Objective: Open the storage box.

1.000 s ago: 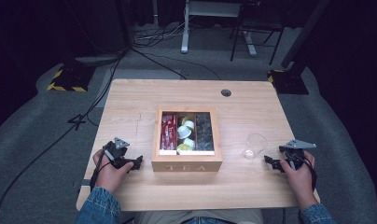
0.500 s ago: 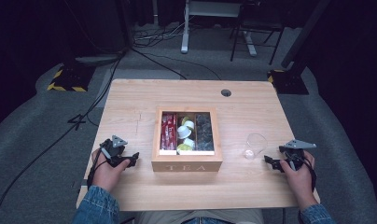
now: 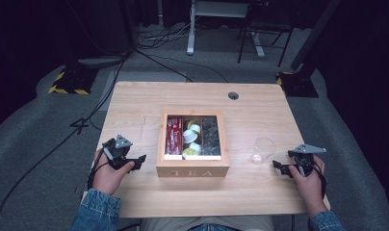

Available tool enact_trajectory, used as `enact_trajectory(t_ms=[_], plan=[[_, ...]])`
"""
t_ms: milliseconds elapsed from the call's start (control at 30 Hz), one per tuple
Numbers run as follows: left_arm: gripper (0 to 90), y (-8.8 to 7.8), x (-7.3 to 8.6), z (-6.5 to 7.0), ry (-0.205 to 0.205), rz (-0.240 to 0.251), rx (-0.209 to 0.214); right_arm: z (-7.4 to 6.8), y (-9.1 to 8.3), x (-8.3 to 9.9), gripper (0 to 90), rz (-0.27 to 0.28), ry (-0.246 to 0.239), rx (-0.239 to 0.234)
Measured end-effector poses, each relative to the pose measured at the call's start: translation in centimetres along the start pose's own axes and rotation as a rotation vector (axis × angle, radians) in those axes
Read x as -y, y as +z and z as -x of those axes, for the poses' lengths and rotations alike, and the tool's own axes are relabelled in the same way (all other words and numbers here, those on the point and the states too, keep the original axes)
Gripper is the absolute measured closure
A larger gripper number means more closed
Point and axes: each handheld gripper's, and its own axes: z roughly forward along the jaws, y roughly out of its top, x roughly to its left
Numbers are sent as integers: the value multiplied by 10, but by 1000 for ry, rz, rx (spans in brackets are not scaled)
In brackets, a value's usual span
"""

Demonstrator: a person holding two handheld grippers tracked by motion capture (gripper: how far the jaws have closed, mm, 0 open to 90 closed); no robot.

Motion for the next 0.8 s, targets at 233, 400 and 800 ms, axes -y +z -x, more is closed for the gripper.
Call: enact_trajectory(t_ms=[233,400,800], plan=[[262,-12,-6,9,-12,30,15,0,0,0,129,0,0,0],[258,-19,-8,23,17,51,62,0,0,0,129,-1,0,0],[246,-28,-5,54,77,90,182,0,0,0,129,0,-2,-1]])
